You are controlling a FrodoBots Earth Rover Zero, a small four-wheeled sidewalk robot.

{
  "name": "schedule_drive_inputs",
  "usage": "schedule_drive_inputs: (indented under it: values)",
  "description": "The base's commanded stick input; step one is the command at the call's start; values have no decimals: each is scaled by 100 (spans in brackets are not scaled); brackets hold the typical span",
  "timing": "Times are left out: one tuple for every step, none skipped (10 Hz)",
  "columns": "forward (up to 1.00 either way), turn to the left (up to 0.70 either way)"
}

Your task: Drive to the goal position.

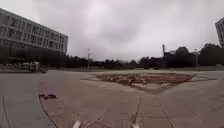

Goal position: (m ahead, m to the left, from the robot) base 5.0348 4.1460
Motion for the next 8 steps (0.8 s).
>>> schedule_drive_inputs:
  values:
    - [70,0]
    - [70,0]
    - [70,0]
    - [70,0]
    - [70,0]
    - [70,0]
    - [70,0]
    - [70,0]
